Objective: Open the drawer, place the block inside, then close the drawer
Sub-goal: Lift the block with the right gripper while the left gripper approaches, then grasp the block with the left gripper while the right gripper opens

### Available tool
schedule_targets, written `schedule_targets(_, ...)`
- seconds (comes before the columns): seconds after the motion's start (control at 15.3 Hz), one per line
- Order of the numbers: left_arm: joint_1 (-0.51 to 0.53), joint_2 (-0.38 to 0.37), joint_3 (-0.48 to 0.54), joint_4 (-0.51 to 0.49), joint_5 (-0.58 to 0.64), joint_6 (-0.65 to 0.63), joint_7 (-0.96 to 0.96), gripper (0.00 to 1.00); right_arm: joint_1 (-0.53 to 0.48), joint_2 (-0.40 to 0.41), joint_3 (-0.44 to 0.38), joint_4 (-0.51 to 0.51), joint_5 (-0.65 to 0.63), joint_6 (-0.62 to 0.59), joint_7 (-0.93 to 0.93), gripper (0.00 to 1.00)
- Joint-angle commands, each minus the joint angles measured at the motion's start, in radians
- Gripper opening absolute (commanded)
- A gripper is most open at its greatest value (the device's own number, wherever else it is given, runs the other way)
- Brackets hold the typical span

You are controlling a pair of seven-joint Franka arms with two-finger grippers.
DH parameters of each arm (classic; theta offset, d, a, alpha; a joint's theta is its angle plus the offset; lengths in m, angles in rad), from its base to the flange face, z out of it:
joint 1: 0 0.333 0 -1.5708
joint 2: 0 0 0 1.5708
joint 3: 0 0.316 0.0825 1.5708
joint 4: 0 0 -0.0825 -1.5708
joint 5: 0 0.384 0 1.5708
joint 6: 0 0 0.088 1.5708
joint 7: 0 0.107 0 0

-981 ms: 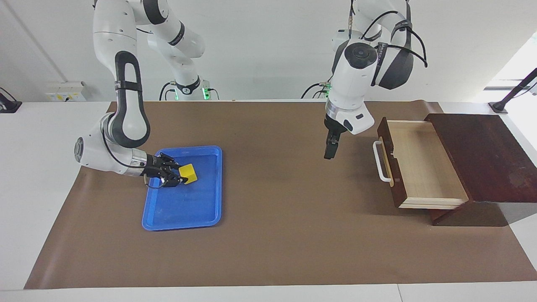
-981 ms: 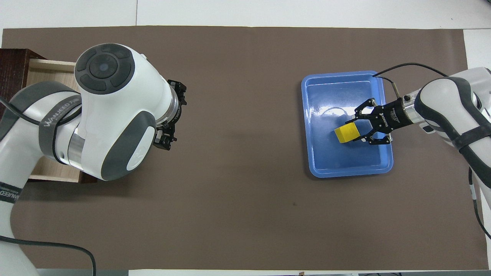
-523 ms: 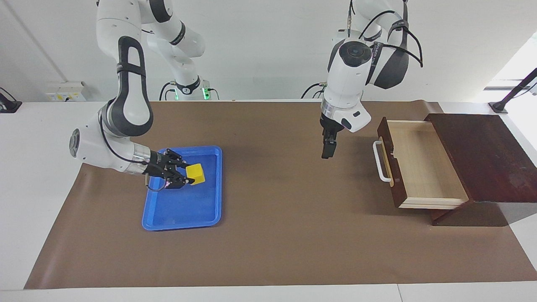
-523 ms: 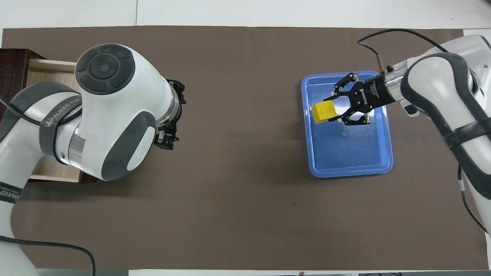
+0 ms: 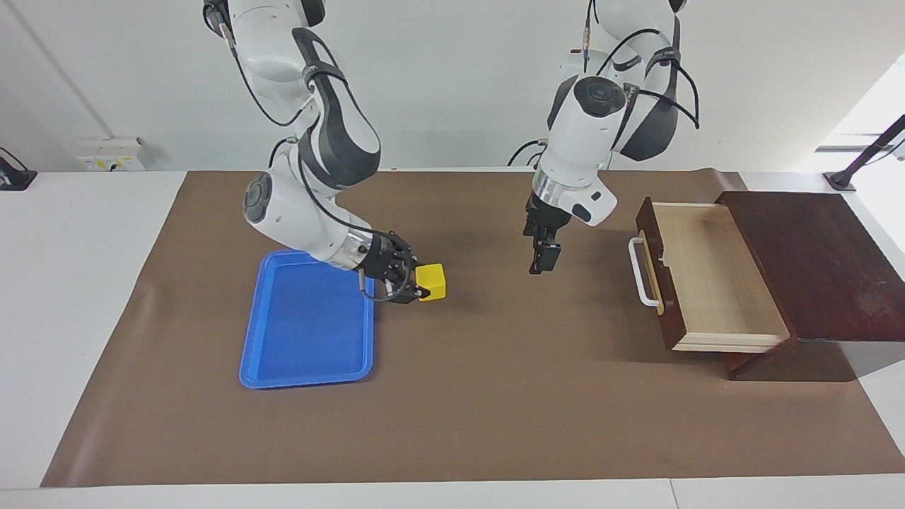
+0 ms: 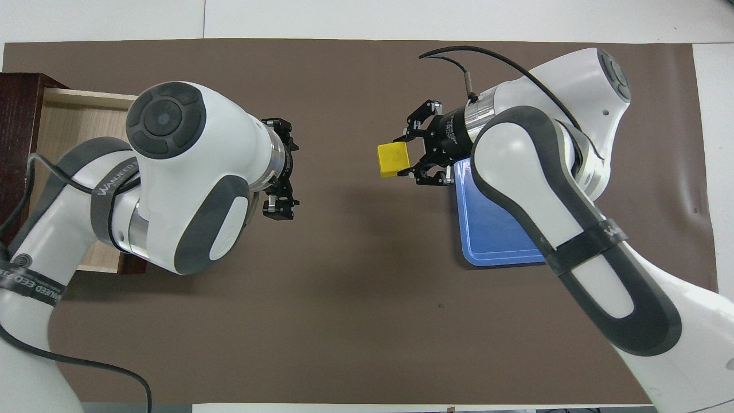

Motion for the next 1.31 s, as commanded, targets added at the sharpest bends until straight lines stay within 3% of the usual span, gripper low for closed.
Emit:
schedule_targets(0.0,-0.04,0.026,0.015,-0.008,-0.077,0.082,-0.033,1.0,0.059,-0.017,-0.004,-0.006,0.005,0.078,0.054,0.0)
schedule_targets(0.39,-0.086,0.095,0.015,0.0,-0.108,0.2,-0.046,1.0,0.081,-0.029,-0.004,-0.015,0.005,0.101,0.062,0.0)
schedule_targets(0.79,-0.105,0.097,0.015,-0.011,-0.108,0.286,-0.112,1.0,0.081,-0.031,-0.003,-0.015,0.005,0.1,0.06,0.0)
schedule_targets(0.85,-0.105,0.097,0.015,-0.013,-0.108,0.286,-0.112,0.89,0.081,-0.031,-0.003,-0.015,0.005,0.1,0.059,0.0)
schedule_targets(0.92,-0.105,0.097,0.015,-0.014,-0.108,0.286,-0.112,0.55,0.081,-0.031,-0.003,-0.015,0.005,0.1,0.059,0.0)
schedule_targets(1.05,-0.105,0.097,0.015,-0.013,-0.108,0.286,-0.109,0.08,0.081,-0.031,-0.003,-0.015,0.005,0.1,0.057,0.0)
schedule_targets(1.11,-0.105,0.098,0.017,-0.013,-0.108,0.283,-0.106,0.0,0.081,-0.035,-0.003,-0.015,0.005,0.1,0.057,0.0)
schedule_targets(1.24,-0.103,0.097,0.017,-0.01,-0.108,0.275,-0.106,0.0,0.079,-0.038,-0.003,-0.015,0.005,0.097,0.057,0.0)
